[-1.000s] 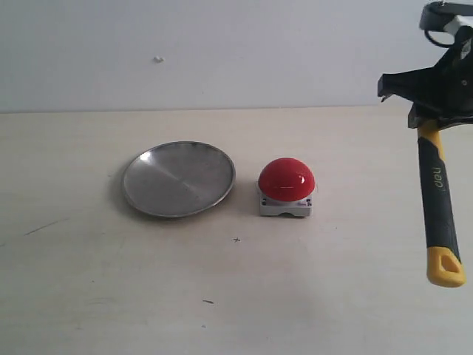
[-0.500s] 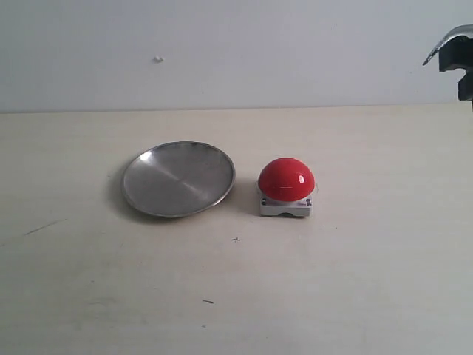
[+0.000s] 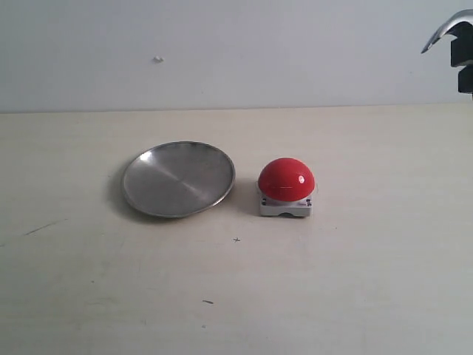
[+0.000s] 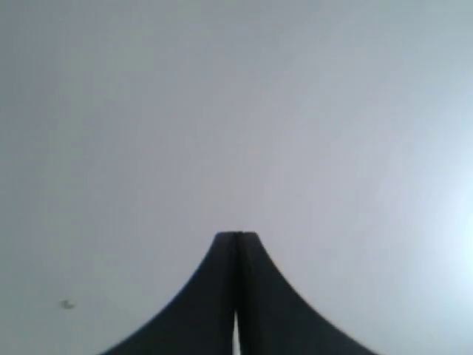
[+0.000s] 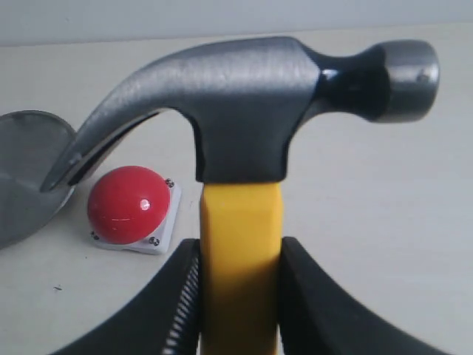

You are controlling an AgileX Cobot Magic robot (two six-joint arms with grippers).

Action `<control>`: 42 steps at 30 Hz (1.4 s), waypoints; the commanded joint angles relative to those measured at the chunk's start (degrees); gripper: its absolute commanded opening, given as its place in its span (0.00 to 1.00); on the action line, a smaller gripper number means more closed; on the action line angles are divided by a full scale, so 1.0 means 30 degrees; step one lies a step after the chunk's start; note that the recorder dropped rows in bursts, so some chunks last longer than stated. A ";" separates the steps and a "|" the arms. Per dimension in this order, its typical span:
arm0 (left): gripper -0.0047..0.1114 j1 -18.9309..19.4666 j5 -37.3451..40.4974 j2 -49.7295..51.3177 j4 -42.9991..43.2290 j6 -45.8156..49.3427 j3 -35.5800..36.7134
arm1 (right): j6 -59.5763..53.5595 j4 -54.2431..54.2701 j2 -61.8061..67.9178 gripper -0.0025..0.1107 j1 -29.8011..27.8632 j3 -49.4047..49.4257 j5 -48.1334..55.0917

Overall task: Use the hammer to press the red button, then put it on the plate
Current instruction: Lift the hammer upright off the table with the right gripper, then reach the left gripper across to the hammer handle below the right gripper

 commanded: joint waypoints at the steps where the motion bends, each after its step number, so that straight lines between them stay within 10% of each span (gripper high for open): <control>1: 0.04 -0.0096 -0.2372 0.2179 0.5860 -0.4577 -0.2359 | -0.1538 0.1804 -0.0171 0.02 0.0065 -0.0130 -0.1949; 14: 0.44 -0.0766 -1.4893 2.1418 1.6101 -0.7156 -0.9525 | -0.2698 0.3760 -0.0171 0.02 0.0065 -0.0130 -0.3034; 21: 0.50 -0.9310 -1.1440 2.9591 1.3024 -0.1556 -1.3744 | -0.3023 0.3901 -0.0171 0.02 0.0065 -0.0130 -0.2879; 26: 0.50 -1.2948 -0.9730 3.2495 1.1289 -0.1142 -1.7128 | -0.3088 0.3833 -0.0171 0.02 0.0065 -0.0113 -0.2840; 42: 0.50 -1.6705 -0.5537 3.7194 0.9463 -0.1384 -2.3167 | -0.3064 0.3884 -0.0171 0.02 0.0065 -0.0113 -0.2553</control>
